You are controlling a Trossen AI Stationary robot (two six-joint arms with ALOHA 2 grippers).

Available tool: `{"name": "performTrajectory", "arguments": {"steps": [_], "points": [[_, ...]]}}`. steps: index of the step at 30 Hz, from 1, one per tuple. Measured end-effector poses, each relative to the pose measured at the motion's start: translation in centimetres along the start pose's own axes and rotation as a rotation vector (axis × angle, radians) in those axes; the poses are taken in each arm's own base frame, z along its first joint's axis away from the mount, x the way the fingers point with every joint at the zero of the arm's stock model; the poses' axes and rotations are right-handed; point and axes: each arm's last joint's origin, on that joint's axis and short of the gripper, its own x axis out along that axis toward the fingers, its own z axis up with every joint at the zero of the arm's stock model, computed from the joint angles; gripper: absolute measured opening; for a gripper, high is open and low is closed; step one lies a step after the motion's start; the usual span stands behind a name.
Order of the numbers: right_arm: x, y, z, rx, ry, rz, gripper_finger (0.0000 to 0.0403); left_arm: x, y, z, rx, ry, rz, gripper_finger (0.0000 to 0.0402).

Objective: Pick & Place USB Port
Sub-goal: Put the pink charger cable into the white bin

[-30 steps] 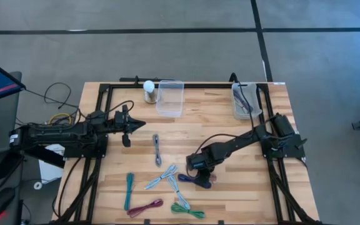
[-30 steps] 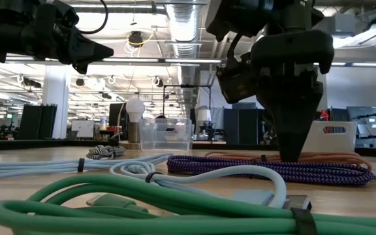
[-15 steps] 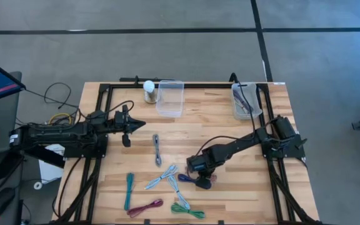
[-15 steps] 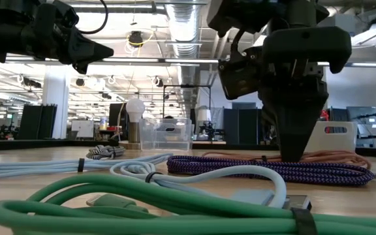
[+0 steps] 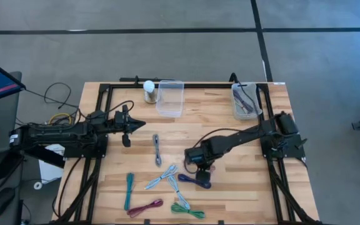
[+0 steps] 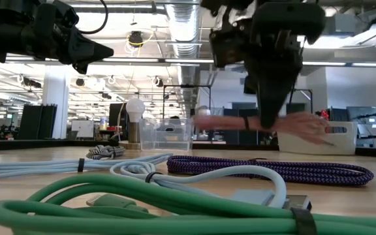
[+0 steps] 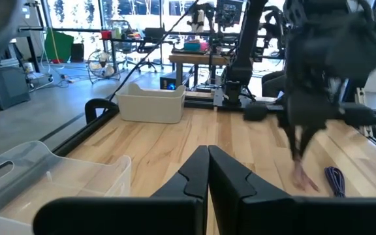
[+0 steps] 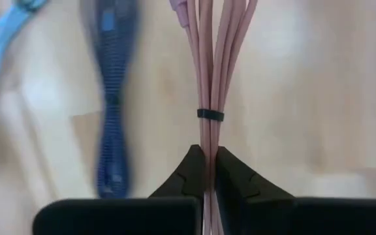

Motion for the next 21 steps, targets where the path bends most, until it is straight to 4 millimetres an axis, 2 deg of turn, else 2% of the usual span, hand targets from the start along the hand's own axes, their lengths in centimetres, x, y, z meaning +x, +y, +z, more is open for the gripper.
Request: {"name": "performTrajectory", "arguments": {"steps": [10, 17, 21], "points": [[-9.1, -3.2, -1.9, 0.059, -0.218, -0.209, 0.0005, 0.0, 0.0, 0.0, 0.0, 0.0, 0.0, 0.001], [-15.1, -5.8, -5.2, 0.157, -0.33, -0.347, 0.0005, 0.0, 0.0, 0.0, 0.0, 0.0, 0.0, 0.001], [-17.5, -7.4, -7.5, 0.222, -0.348, -0.434, 0.0005, 0.0, 0.0, 0.0, 0.0, 0.0, 0.0, 0.001]]}}
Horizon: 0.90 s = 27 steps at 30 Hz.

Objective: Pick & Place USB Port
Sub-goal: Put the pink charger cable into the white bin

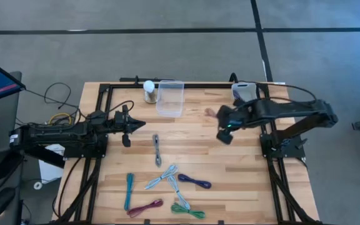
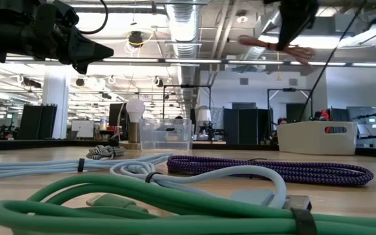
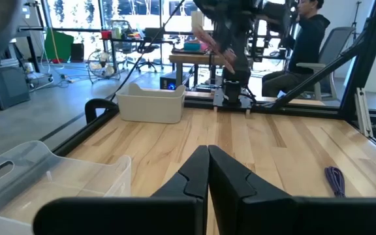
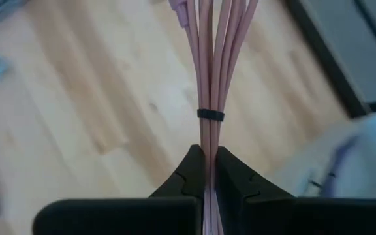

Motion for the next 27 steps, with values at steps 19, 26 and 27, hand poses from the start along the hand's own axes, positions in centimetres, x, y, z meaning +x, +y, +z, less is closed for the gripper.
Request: {"name": "performTrajectory", "arguments": {"steps": [19, 26, 27], "points": [[-2.7, -10.3, -3.2, 0.211, 0.032, -0.311, 0.0005, 0.0, 0.0, 0.0, 0.0, 0.0, 0.0, 0.001], [-1.2, -12.4, -4.3, 0.239, 0.034, -0.36, 0.0005, 0.0, 0.0, 0.0, 0.0, 0.0, 0.0, 0.001], [-0.8, -12.6, -4.4, 0.241, 0.032, -0.354, 0.0005, 0.0, 0.0, 0.0, 0.0, 0.0, 0.0, 0.001]]}}
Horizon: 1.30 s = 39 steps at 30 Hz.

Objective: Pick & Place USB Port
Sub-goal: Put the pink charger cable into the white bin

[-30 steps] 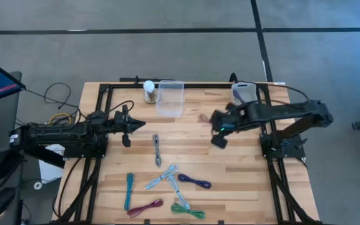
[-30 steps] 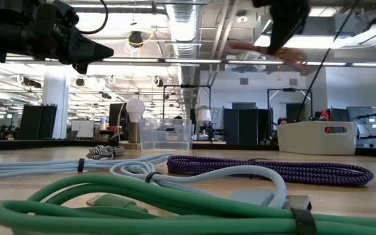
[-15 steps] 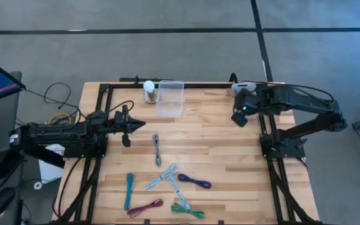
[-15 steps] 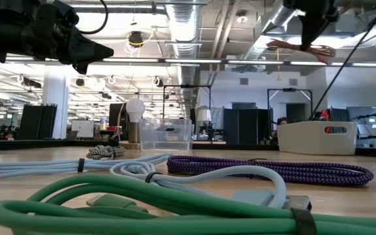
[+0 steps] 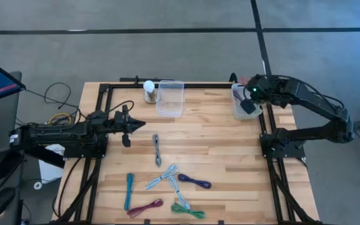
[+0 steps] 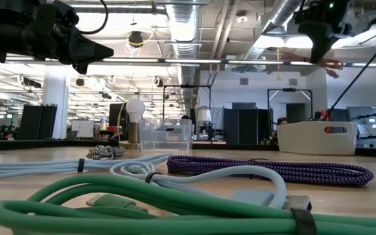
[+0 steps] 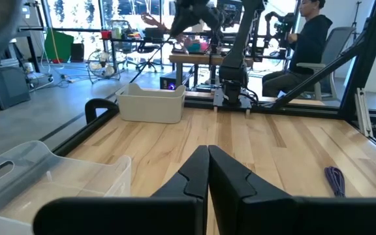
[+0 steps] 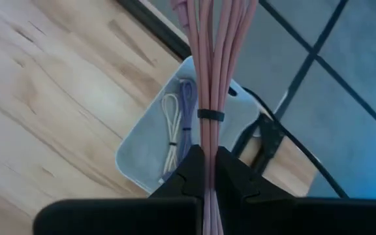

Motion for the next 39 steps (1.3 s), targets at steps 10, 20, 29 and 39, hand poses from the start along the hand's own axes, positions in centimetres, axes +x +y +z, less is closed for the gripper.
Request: {"name": "performTrajectory", "arguments": {"steps": [10, 20, 29, 39], "points": [[5.2, -1.2, -1.3, 0.062, 0.04, 0.009, 0.0005, 0.0, 0.0, 0.0, 0.0, 0.0, 0.0, 0.001], [10.3, -2.3, -3.2, 0.184, 0.062, 0.051, 0.0005, 0.0, 0.0, 0.0, 0.0, 0.0, 0.0, 0.001], [11.2, -1.8, -3.0, 0.203, 0.093, 0.07, 0.0005, 0.0, 0.0, 0.0, 0.0, 0.0, 0.0, 0.001], [13.7, -1.1, -2.8, 0.19, 0.212, 0.096, 0.0005, 0.0, 0.0, 0.0, 0.0, 0.0, 0.0, 0.001]]}}
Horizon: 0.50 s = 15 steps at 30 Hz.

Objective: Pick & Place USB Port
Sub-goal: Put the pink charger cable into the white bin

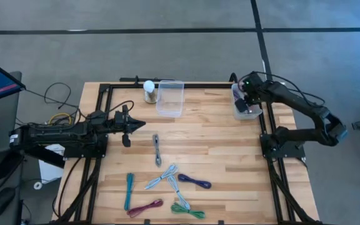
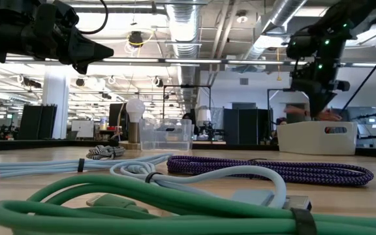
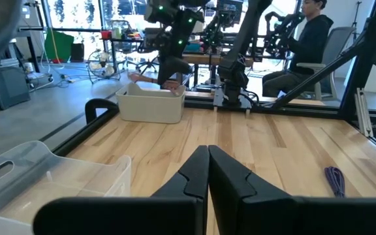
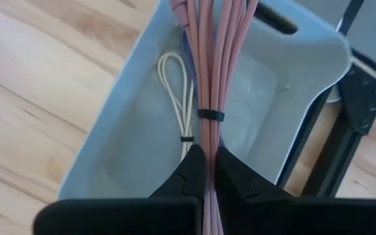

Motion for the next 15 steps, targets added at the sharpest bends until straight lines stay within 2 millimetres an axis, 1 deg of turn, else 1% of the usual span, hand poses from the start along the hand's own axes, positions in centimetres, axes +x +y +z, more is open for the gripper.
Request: {"name": "performTrajectory", "arguments": {"steps": [9, 15], "points": [[2.5, 0.7, 0.3, -0.025, 0.119, 0.026, 0.0005, 0.0, 0.0, 0.0, 0.0, 0.0, 0.0, 0.001], [3.7, 1.0, 0.8, -0.032, 0.135, 0.03, 0.0005, 0.0, 0.0, 0.0, 0.0, 0.0, -0.001, 0.001]]}}
